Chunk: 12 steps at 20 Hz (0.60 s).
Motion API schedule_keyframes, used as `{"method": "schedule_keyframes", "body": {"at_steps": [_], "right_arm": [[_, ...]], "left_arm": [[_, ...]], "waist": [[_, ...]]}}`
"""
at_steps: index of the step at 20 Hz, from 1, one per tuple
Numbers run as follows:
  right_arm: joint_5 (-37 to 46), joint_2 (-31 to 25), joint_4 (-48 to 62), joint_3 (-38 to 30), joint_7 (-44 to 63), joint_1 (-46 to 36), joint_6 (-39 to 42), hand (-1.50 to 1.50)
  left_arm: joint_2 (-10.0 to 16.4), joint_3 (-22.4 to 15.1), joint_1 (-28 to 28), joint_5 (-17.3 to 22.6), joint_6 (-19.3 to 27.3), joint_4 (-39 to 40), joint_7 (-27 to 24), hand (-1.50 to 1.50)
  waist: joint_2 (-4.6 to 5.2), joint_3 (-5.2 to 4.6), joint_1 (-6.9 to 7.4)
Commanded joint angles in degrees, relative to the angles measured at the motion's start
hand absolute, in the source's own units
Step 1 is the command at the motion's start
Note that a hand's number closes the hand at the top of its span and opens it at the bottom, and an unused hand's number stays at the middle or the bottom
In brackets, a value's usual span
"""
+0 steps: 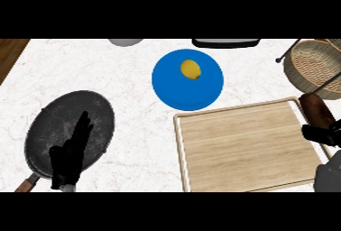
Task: Pick the sweet potato from the tray and place it in the tiered basket
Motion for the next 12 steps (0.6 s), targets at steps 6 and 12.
{"method": "schedule_keyframes", "body": {"at_steps": [6,12], "right_arm": [[11.0,-6.2,-16.5,-0.1,9.2,-13.8,7.7,1.50],[12.6,-11.3,-16.4,-2.6,6.6,-23.8,20.4,1.50]], "left_arm": [[-0.2,0.7,0.2,0.0,-1.1,4.1,0.7,0.00],[-3.1,-1.5,1.5,-2.6,1.0,4.6,-0.9,0.00]], "waist": [[0.37,-0.55,0.70],[0.29,-0.52,0.63]]}}
